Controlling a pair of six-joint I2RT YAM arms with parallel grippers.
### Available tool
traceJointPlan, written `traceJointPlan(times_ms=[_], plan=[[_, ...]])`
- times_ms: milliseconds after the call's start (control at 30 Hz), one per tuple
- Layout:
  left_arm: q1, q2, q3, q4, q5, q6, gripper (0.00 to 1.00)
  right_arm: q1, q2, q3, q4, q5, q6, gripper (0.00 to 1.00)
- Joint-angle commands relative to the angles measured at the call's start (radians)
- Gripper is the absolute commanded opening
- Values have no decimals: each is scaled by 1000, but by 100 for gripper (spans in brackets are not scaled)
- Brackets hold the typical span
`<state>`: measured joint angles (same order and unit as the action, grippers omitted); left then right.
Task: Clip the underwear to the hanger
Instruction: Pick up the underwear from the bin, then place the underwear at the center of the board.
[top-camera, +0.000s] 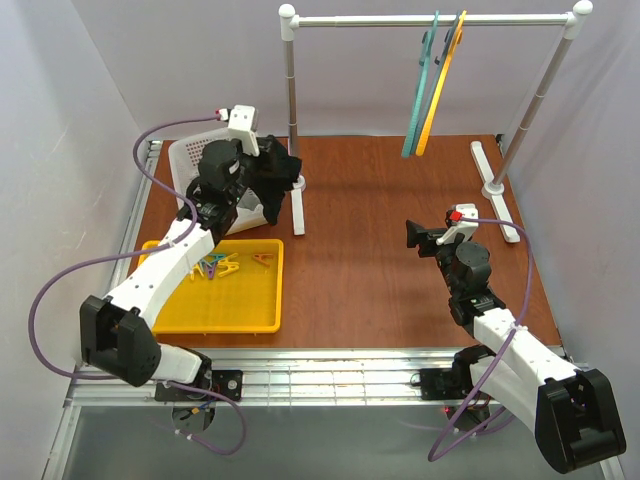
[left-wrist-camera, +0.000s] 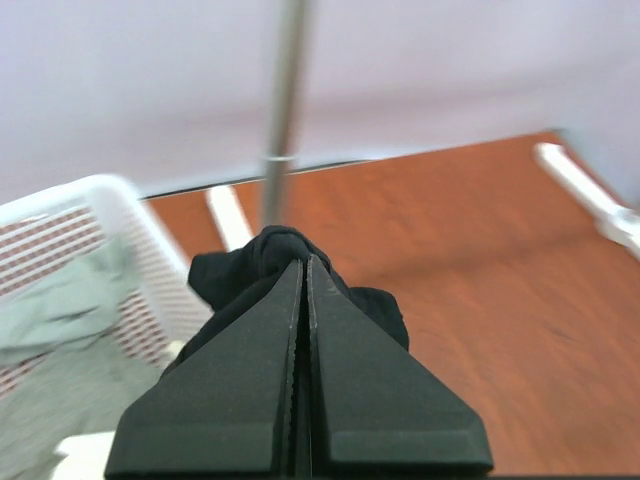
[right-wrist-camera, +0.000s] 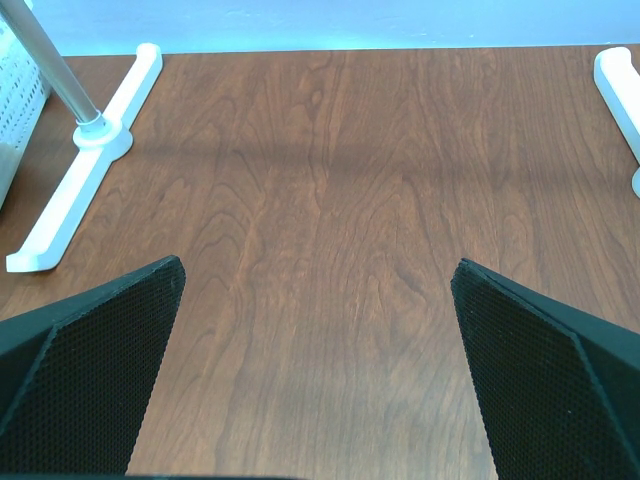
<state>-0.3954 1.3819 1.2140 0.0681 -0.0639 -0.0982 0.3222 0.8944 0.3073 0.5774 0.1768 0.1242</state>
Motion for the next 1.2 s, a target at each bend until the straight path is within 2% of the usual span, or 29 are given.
traceJointPlan(times_ms=[0, 267, 367, 533, 667, 700, 800, 967, 1167], plan=[[-58, -44, -25, -10, 121, -18, 0, 3, -11, 16, 30, 0, 6, 99], [-250, -9, -36, 25, 234, -67, 0, 2, -35, 9, 12, 35, 11, 99], [-310, -9, -99, 119, 315, -135, 0, 2, -49, 6, -1, 53, 14, 99], [-341, 12, -358, 357, 352, -167, 0, 3, -45, 6, -10, 70, 20, 99], [-364, 117, -435, 343, 305, -124, 27, 2, -29, 13, -22, 81, 25, 99], [-367, 147, -448, 332, 296, -117, 37, 3, -19, 15, -24, 79, 23, 99], [-381, 135, -540, 381, 253, -120, 49, 3, 20, 29, -24, 64, 17, 99], [-381, 124, -565, 400, 135, -135, 50, 5, 138, 90, -50, 69, 35, 99], [-381, 276, -524, 456, 101, -138, 50, 5, 383, 208, -165, 85, 80, 97]])
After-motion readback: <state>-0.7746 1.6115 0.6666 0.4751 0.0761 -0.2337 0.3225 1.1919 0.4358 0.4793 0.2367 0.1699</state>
